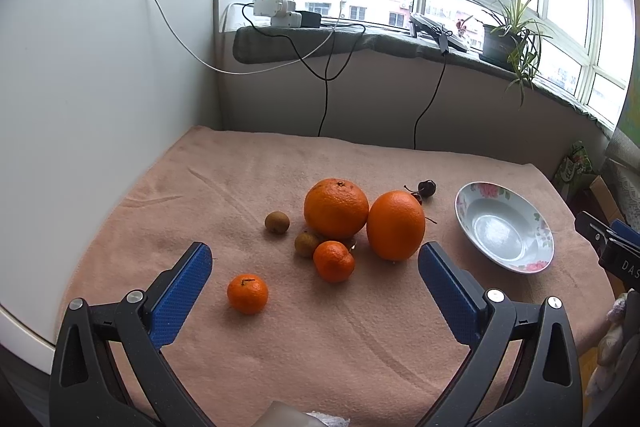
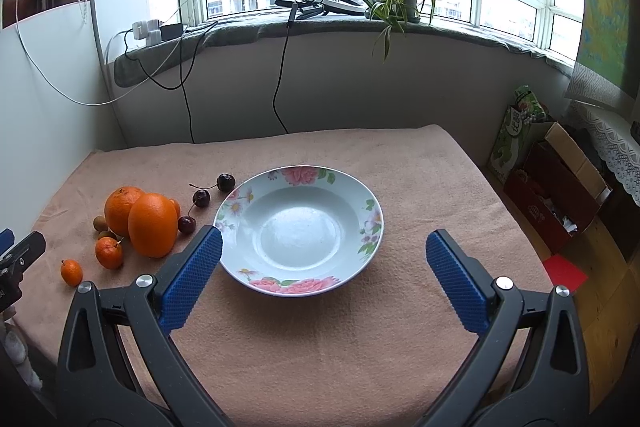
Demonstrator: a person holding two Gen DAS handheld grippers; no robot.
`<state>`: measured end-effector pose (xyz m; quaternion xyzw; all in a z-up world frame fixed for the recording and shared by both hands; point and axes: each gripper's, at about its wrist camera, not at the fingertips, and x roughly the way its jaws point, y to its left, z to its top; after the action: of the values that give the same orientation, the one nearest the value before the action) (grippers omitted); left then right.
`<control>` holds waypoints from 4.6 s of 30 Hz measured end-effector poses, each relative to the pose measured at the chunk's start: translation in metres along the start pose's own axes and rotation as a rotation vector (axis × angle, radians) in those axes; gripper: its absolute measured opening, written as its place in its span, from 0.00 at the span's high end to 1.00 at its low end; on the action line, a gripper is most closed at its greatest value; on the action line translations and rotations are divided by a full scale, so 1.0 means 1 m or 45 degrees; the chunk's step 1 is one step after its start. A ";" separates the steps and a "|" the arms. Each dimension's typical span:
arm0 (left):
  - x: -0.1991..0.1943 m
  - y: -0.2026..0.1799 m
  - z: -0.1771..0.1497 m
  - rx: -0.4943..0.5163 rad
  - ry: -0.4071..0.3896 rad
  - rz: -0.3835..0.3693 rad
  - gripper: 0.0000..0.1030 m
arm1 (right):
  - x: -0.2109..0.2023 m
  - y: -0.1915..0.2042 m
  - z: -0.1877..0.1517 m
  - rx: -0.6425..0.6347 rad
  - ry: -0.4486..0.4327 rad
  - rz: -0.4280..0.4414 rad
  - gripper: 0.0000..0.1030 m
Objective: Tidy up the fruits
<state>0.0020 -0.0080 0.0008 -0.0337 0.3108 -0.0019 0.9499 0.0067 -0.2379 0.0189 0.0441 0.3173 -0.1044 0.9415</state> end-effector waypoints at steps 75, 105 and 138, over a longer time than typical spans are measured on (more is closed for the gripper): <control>0.068 -0.021 -0.005 -0.025 0.155 -0.374 0.36 | 0.108 0.099 0.035 -0.187 0.370 0.831 0.05; 0.113 -0.032 -0.002 -0.068 0.246 -0.463 0.36 | 0.171 0.141 0.027 -0.182 0.624 0.956 0.24; 0.136 -0.036 0.003 -0.140 0.298 -0.436 0.32 | 0.172 0.148 0.024 -0.246 0.632 0.919 0.28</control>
<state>0.1146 -0.0472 -0.0745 -0.1374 0.4084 -0.1504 0.8898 0.1879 -0.1259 -0.0642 0.0875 0.5061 0.2747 0.8129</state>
